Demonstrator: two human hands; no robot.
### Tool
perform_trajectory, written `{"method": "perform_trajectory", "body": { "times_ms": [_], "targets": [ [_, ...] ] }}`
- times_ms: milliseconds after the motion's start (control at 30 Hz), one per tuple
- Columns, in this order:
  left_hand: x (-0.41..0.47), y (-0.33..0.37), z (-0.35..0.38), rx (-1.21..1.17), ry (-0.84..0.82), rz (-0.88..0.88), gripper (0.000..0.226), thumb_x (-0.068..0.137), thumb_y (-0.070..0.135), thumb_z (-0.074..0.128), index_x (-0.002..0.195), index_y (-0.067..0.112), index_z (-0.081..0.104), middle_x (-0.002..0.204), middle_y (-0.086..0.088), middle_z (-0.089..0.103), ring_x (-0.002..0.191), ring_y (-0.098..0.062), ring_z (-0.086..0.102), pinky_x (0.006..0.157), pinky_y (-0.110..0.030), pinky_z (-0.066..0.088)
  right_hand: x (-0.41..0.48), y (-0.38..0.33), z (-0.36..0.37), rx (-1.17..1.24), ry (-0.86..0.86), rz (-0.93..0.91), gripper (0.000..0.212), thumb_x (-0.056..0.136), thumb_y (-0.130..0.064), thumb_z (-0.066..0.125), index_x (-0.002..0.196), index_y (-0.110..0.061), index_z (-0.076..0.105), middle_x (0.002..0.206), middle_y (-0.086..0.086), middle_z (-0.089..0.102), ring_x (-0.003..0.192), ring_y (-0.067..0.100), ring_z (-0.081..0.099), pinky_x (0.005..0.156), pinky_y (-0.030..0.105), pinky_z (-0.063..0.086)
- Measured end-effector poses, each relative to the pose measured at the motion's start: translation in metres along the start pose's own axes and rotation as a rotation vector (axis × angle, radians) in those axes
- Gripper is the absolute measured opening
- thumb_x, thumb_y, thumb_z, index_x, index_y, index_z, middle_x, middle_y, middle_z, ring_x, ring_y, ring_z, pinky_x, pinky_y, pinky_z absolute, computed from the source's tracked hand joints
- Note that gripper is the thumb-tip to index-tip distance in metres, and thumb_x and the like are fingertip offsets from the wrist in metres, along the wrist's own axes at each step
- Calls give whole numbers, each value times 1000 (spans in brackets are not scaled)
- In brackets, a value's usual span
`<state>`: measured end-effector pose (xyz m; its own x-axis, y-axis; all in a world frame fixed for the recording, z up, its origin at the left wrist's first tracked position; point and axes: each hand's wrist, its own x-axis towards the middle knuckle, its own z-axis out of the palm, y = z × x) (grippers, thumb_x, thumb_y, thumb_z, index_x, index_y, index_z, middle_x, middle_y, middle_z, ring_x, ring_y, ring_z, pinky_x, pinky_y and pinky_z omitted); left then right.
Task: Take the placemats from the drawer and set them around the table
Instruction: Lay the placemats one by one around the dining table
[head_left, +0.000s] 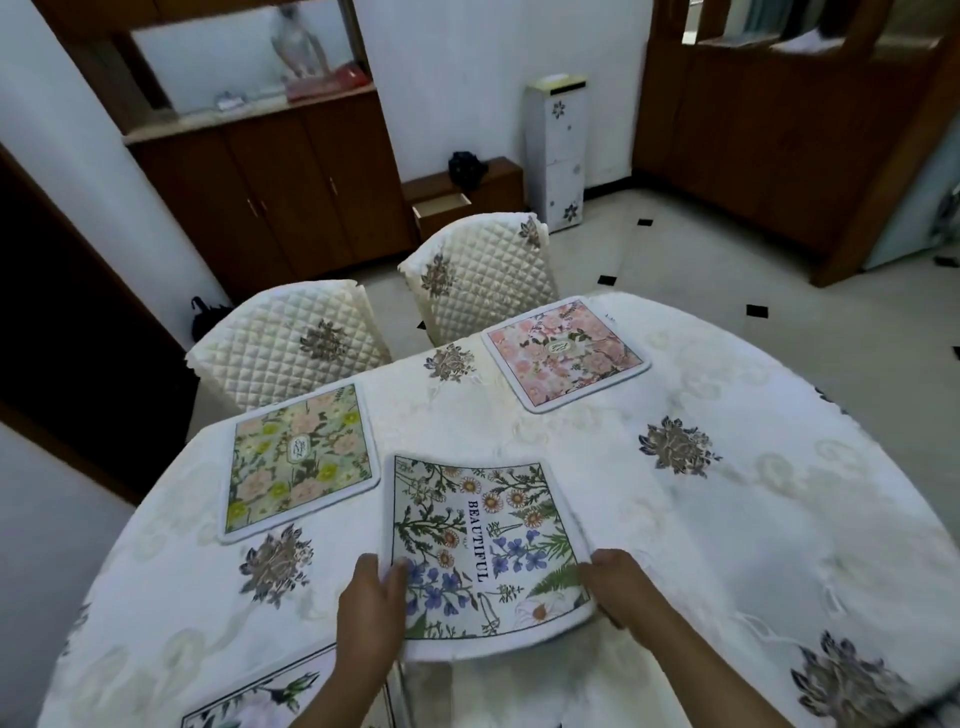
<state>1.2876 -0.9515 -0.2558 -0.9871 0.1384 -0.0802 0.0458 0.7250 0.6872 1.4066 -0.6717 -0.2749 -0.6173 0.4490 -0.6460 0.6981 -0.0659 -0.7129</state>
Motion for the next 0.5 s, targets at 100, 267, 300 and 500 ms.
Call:
{"method": "perform_trajectory", "body": {
  "times_ms": [100,267,300,500],
  "targets": [
    [-17,-2,-23,43,-49,111,30,94,55,42,85,27,45,73,3,63,61,-10,62,53,-36,51,-44,9,-4,29,-94,78,24,70,-26,71,82,-4,71,59,8,65,32,15,40,41,17,23],
    [-43,12,-62,80,-124,275,34,92,59,37,87,26,45,72,3,62,60,-7,60,55,-34,51,-128,14,-4,335,-288,68,52,32,-17,76,82,-3,79,85,18,75,66,34,71,55,34,55],
    [-45,17,-68,50,-131,295,32,92,58,38,85,27,44,73,3,63,58,-7,62,53,-33,53,-140,15,-3,426,-340,68,59,31,-12,79,90,-5,79,97,21,75,83,39,73,66,44,60],
    [-69,65,-89,46,-97,444,35,94,52,34,76,22,40,62,-3,56,53,-15,55,50,-34,40,-180,23,-22,547,-120,62,20,81,7,37,79,-5,53,70,12,62,52,22,51,52,24,30]
  ]
}}
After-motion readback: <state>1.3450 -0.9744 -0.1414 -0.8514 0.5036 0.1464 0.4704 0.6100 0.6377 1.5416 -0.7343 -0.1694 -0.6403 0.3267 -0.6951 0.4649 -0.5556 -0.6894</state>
